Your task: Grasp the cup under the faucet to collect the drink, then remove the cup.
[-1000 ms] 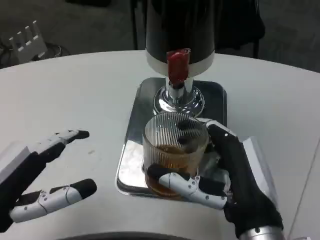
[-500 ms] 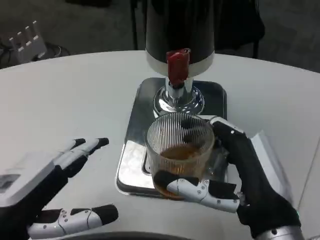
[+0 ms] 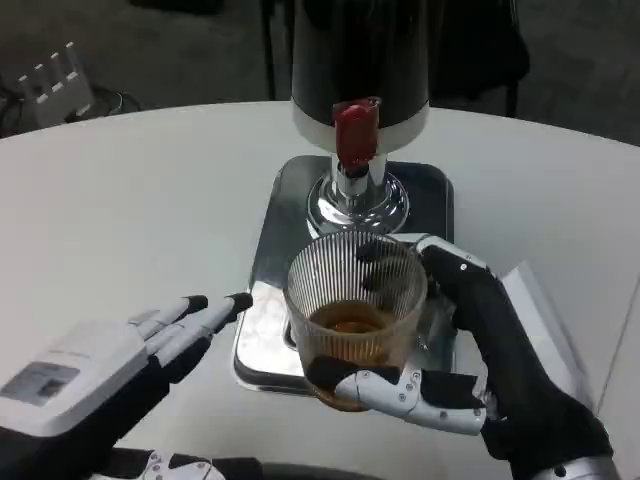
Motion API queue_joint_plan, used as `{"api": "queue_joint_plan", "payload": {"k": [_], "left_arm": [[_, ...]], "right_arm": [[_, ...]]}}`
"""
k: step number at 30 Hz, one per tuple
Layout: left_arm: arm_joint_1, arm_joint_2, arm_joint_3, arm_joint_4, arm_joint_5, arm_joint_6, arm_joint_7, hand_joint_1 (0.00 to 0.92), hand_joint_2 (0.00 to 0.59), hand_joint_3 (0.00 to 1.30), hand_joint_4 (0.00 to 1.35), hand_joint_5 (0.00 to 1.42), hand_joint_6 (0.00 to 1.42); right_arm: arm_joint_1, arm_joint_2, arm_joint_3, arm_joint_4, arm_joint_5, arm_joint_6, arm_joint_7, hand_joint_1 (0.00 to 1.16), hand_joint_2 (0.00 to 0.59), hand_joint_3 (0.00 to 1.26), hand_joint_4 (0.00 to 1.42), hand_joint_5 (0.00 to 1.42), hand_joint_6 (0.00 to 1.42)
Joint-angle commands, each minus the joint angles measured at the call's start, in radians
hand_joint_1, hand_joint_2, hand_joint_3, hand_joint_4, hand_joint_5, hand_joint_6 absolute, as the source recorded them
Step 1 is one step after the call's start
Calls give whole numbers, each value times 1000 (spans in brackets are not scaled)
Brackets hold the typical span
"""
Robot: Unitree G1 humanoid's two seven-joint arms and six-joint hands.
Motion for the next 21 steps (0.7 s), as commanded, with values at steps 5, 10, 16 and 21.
{"api": "queue_joint_plan", "payload": {"k": [5,10,16,21], "left_arm": [[25,15,-9,-37,65,13,-6,0,93,0,0,0,31],[32,13,-8,-48,72,32,-9,0,93,0,0,0,27],[44,9,-10,-59,87,63,-15,0,93,0,0,0,26],[51,9,-12,-67,88,74,-14,0,93,0,0,0,26]], "right_arm": [[18,4,-9,-51,6,-63,12,816,201,916,971,1167,1213],[32,6,-12,-62,3,-69,19,816,196,921,981,1167,1218],[53,4,-11,-82,2,-73,20,816,194,922,983,1167,1220],[61,3,-16,-91,2,-72,27,816,194,922,983,1179,1221]]}}
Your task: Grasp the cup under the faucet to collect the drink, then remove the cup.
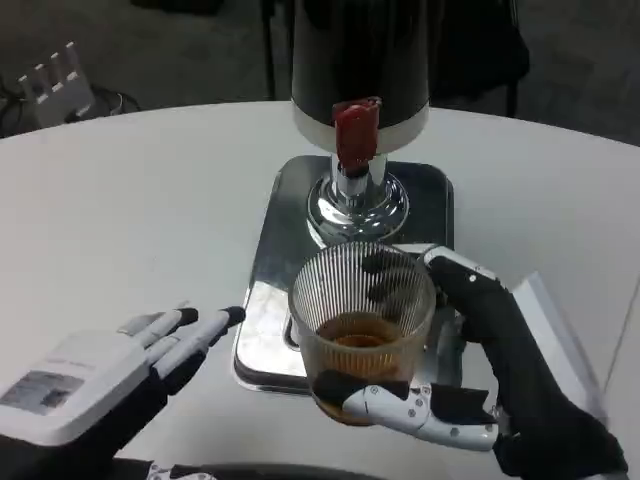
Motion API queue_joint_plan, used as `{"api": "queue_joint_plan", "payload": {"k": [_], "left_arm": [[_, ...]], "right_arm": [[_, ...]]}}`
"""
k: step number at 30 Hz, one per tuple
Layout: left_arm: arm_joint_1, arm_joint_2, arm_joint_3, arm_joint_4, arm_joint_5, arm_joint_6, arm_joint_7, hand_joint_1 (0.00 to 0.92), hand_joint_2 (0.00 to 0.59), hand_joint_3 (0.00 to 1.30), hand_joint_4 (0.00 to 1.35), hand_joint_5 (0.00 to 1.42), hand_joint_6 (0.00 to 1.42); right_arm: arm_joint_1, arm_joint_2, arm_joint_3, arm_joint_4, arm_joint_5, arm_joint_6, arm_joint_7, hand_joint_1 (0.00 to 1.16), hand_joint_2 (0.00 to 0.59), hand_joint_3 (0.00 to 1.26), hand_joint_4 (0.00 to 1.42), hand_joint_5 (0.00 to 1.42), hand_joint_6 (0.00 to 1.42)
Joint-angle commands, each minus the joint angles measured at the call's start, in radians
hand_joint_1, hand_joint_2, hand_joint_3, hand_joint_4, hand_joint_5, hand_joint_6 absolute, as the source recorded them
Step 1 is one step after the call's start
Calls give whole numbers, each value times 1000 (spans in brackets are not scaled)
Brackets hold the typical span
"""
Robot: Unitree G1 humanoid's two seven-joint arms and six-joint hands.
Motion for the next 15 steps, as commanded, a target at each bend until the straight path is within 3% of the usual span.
{"api": "queue_joint_plan", "payload": {"k": [1,15], "left_arm": [[20,7,-10,-17,10,11,-10,0,93,0,0,0,26],[21,8,-14,-26,1,29,-15,0,93,0,0,0,26]], "right_arm": [[1,5,-5,-46,5,-56,2,816,194,922,983,1179,1221],[15,5,-12,-64,6,-56,10,816,193,932,995,1181,1250]]}}
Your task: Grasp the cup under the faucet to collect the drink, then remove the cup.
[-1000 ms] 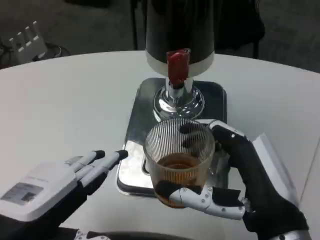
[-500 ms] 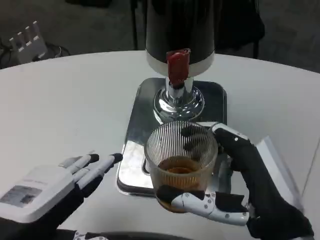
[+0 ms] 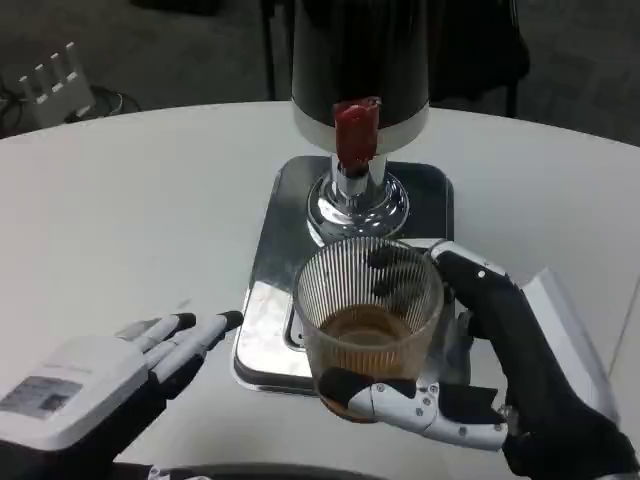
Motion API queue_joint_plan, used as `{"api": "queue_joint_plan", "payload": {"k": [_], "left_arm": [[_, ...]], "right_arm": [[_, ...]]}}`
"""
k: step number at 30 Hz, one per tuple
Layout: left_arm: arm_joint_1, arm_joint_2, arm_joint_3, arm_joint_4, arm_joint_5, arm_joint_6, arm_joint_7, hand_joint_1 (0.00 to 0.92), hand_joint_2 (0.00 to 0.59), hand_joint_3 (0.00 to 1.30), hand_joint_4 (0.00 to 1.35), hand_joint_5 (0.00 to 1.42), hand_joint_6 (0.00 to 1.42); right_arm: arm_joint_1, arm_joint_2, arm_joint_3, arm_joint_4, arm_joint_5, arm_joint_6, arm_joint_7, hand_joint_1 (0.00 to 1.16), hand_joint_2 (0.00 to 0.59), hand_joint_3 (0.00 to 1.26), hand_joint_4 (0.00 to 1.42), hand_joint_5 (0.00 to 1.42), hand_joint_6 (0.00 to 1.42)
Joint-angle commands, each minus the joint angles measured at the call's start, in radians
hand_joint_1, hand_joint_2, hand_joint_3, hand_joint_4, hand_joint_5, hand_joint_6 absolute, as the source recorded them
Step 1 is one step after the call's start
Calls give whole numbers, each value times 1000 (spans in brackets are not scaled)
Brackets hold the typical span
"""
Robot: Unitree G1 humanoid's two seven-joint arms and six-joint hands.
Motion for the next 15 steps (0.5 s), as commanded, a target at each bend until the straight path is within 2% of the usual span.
{"api": "queue_joint_plan", "payload": {"k": [1,15], "left_arm": [[7,8,-13,-10,1,10,-14,0,93,0,0,0,26],[-1,12,-8,4,-5,20,-15,0,92,0,0,0,25]], "right_arm": [[7,4,0,-36,5,-50,1,816,193,932,995,1181,1251],[6,8,-13,-34,9,-50,3,816,193,947,1008,1194,1273]]}}
